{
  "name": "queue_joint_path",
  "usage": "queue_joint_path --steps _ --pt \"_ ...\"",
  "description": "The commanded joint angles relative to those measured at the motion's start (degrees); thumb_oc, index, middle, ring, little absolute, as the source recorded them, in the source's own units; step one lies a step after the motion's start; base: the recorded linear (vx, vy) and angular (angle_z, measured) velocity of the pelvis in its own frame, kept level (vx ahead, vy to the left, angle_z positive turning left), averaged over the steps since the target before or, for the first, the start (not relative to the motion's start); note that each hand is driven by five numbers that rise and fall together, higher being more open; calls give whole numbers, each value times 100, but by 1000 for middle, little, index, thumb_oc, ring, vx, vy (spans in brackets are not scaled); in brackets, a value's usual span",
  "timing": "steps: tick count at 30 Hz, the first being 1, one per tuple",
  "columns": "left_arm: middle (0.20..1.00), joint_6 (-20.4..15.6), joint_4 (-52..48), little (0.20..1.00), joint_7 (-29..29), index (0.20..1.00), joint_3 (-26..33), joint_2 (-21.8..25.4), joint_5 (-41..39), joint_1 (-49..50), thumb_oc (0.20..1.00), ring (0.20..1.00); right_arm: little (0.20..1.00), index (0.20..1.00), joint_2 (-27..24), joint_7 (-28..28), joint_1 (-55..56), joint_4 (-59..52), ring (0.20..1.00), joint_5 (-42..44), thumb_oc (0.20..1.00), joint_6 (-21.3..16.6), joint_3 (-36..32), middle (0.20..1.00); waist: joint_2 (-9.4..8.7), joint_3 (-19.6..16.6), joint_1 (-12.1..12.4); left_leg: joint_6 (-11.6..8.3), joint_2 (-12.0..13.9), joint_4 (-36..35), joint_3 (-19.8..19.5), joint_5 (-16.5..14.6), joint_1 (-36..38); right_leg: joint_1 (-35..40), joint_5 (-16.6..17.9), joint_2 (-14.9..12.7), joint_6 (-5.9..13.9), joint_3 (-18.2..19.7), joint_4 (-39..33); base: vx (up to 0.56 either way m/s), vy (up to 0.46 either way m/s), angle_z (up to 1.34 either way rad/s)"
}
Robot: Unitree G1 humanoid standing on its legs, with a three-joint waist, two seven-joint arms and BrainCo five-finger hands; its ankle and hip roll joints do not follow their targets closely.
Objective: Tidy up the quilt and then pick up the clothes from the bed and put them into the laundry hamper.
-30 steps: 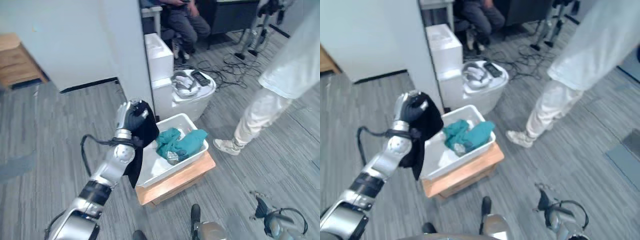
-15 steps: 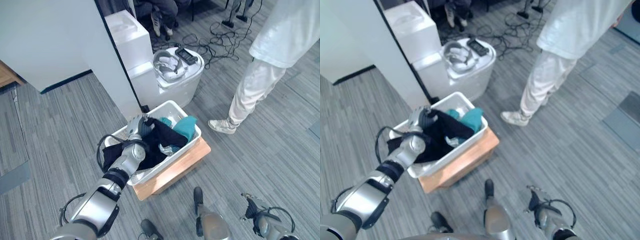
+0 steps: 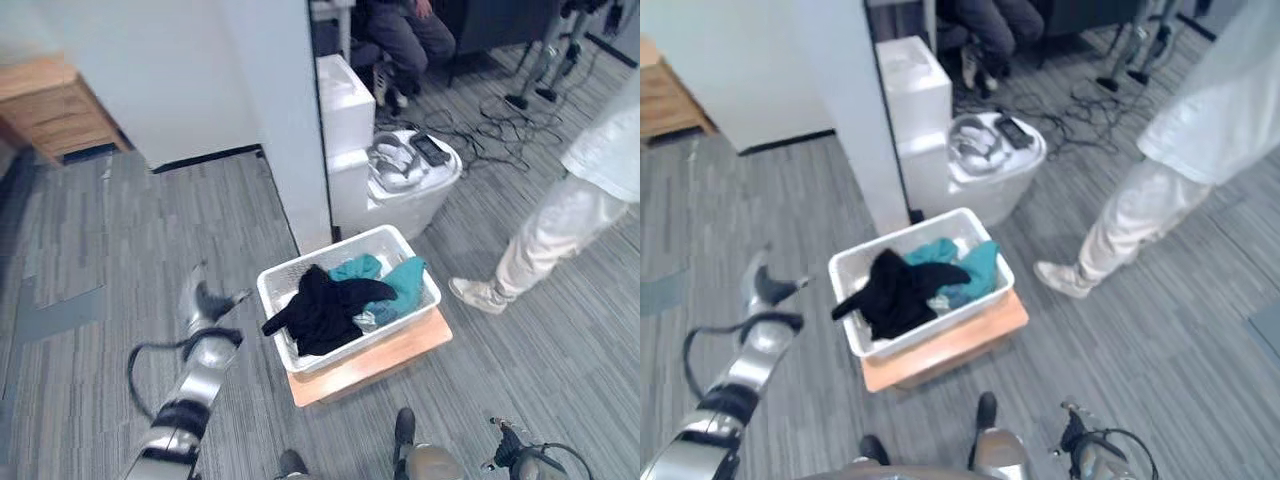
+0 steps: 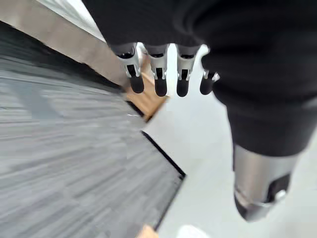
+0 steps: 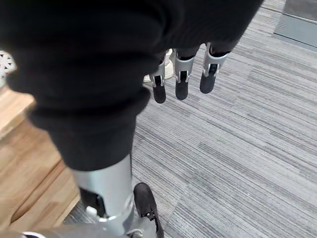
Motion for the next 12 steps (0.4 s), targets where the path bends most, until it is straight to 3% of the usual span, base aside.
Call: queue_joint_path --steps 1,9,12 --pt "1000 -186 435 1000 -499 1000 -157 182 -134 -85 1000 1000 1000 1000 66 237 -434 183 1000 115 1000 1 -173 1000 48 -30 159 -118 -69 13 0 -192 89 539 -977 -247 633 -104 26 35 58 39" --pt "1000 127 2959 1000 -926 1000 117 -627 -110 1010 1000 1000 1000 1000 408 402 -795 273 1000 48 1000 23 4 1000 -127 -240 569 -3 -162 13 -221 -334 216 788 -1031 -302 601 -282 41 4 50 15" --pt "1000 187 3274 1000 -968 1000 194 -756 -98 1176 1000 1000 1000 1000 481 418 -799 273 1000 161 1000 31 -15 1000 -185 -282 630 39 -206 13 -276 -391 227 811 -1013 -344 614 -298 49 -4 89 9"
